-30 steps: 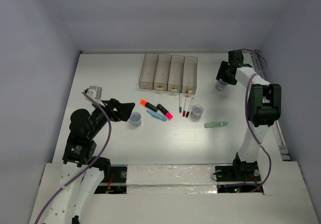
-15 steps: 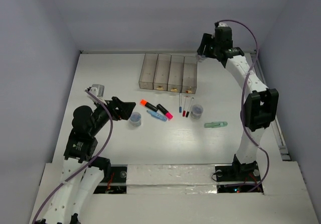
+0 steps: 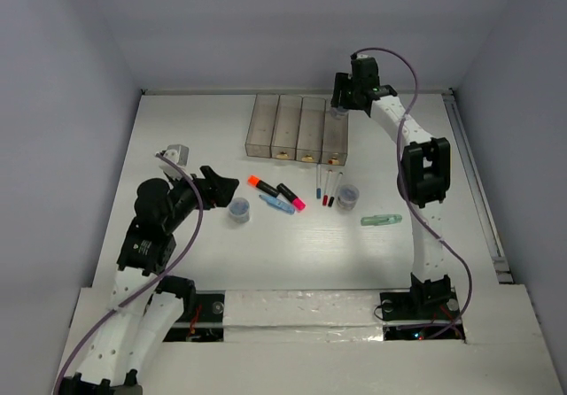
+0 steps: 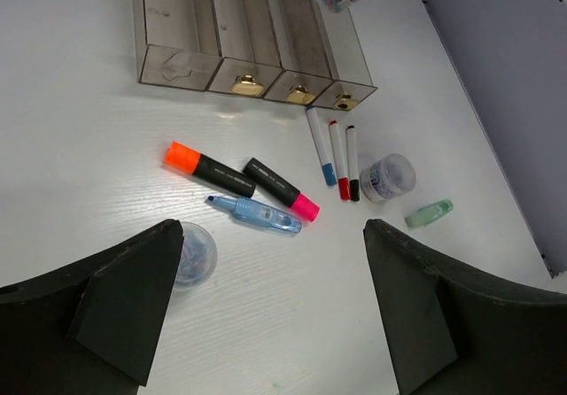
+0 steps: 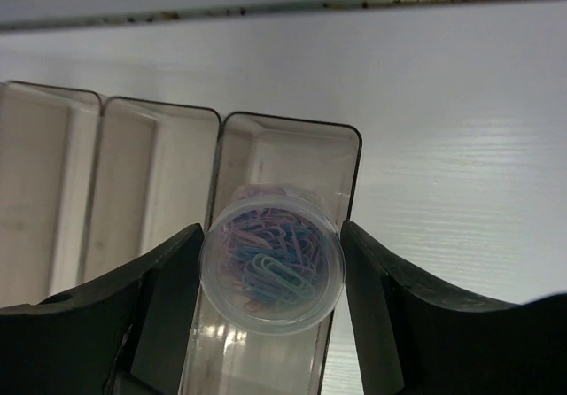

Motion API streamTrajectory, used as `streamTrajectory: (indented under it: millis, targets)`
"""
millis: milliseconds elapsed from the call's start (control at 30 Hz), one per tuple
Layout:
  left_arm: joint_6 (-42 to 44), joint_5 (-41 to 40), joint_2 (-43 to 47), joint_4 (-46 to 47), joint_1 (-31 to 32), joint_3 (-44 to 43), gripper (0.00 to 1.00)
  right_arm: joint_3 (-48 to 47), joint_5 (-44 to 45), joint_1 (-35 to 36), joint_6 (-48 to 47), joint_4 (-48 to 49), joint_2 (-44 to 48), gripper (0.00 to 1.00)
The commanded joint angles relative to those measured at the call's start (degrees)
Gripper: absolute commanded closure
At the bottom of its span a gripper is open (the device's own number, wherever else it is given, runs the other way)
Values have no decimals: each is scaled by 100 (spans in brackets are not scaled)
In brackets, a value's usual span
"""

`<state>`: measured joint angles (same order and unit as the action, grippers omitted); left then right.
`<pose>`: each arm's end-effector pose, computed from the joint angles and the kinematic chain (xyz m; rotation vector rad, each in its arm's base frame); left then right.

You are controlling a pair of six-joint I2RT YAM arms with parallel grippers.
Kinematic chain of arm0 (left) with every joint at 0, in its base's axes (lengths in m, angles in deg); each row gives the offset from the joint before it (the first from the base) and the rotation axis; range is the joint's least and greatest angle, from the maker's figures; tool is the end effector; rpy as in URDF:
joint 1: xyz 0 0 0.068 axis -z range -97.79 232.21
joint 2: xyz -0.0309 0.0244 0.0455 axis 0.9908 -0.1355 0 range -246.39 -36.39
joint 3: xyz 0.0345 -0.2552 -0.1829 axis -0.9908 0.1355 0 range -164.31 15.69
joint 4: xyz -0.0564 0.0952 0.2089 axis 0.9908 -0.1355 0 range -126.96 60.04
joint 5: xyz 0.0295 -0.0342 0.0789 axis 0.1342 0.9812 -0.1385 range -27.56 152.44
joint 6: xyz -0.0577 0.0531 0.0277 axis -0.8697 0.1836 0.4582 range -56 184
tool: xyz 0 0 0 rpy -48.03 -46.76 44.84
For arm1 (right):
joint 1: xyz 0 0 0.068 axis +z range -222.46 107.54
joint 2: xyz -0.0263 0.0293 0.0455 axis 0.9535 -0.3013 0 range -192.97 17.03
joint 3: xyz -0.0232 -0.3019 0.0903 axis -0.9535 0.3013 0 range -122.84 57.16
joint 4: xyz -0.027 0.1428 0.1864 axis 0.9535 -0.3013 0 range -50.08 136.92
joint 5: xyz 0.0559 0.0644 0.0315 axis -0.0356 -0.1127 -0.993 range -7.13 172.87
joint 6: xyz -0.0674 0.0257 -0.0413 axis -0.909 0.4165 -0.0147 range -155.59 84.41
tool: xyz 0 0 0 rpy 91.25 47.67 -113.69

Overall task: Sort the stationery into containers
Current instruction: Place the stationery in the storage box.

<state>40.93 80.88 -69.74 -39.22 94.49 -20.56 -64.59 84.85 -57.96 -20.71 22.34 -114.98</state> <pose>0.1116 -0.0478 0.3381 0.0863 1.7276 -0.7297 0.5543 0.1407 0.2792 0.0269 2.1895 0.2535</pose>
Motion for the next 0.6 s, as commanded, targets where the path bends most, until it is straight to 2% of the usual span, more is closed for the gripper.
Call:
streamTrajectory:
  millis: [0, 233, 433, 567]
  targets:
    - [-22, -103, -93, 73, -23, -66, 19, -507, -22, 79, -239, 181, 96, 58]
    - [-22, -147, -129, 64, -23, -58, 20, -621, 136, 132, -380, 138, -150, 53]
    - [-5, -490, -295, -120, -23, -172, 20, -850, 197, 132, -406, 102, -422, 39]
    - [39, -587, -707, -383, -23, -391, 21, -946, 206, 132, -389, 102, -449, 30]
